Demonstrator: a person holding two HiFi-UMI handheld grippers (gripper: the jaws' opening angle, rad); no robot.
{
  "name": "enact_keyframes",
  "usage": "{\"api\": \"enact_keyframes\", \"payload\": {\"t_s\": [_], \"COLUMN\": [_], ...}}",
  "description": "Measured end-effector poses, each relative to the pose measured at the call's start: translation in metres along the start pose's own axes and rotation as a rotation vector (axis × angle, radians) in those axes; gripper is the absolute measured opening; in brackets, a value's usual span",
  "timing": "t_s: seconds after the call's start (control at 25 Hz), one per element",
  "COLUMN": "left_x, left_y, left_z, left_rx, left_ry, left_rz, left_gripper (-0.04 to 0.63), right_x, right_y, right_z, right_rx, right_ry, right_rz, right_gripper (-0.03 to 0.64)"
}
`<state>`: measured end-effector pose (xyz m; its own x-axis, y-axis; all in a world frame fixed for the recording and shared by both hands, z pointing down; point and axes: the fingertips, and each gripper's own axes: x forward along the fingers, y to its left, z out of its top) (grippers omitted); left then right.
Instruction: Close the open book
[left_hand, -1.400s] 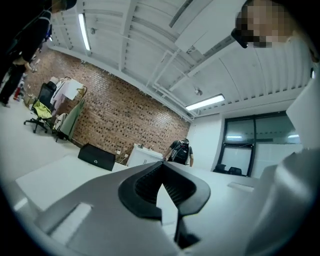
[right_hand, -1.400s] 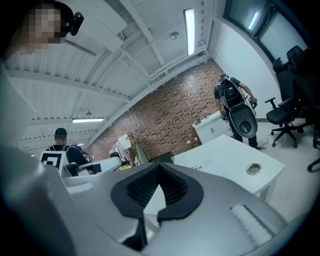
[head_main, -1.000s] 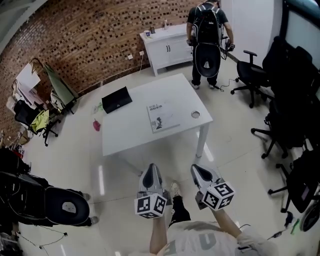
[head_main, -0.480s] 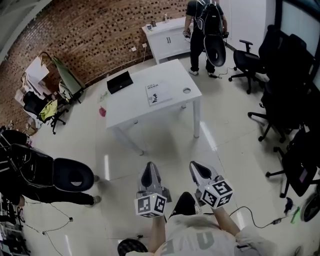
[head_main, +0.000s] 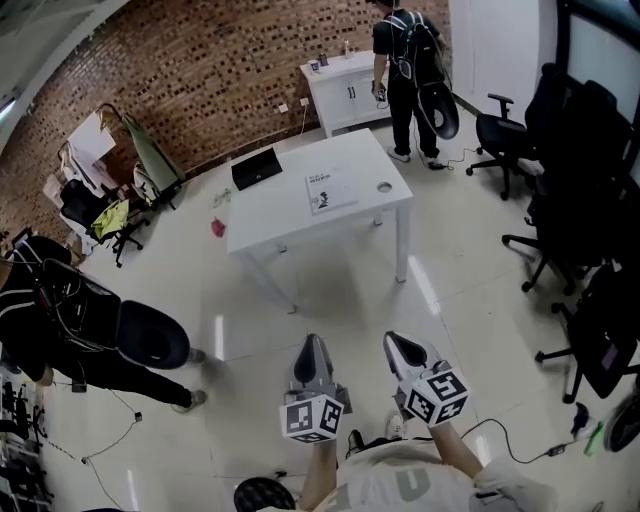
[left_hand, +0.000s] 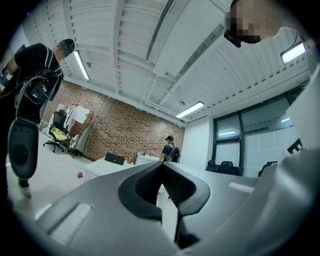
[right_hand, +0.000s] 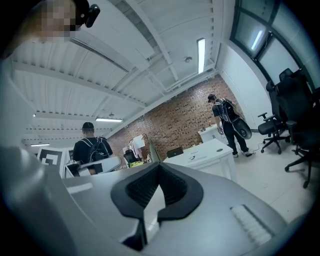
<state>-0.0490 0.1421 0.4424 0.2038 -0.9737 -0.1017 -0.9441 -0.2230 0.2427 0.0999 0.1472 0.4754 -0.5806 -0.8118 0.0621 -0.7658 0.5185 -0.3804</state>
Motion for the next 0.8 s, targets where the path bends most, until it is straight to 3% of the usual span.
{"api": "enact_keyframes", "payload": {"t_s": [0.28,0.8], "left_x": [-0.04,-0.101], "left_y": [-0.002,-0.024], "left_z": [0.014,0.024], "left_rx": [0.036,0.035], "left_ry": [-0.026,-0.066], "left_rz": [-0.002,-0.026], "left_gripper": [0.014,0.015], "right_x": [-0.028,-0.084], "right_y": [0.032,0.07], "right_z": [-0.003,-0.015], "right_rx": [-0.046,-0.105], "right_ry": [-0.006,-0.016], "right_rz": [-0.001,0.009], "right_gripper": [0.003,0.002]}}
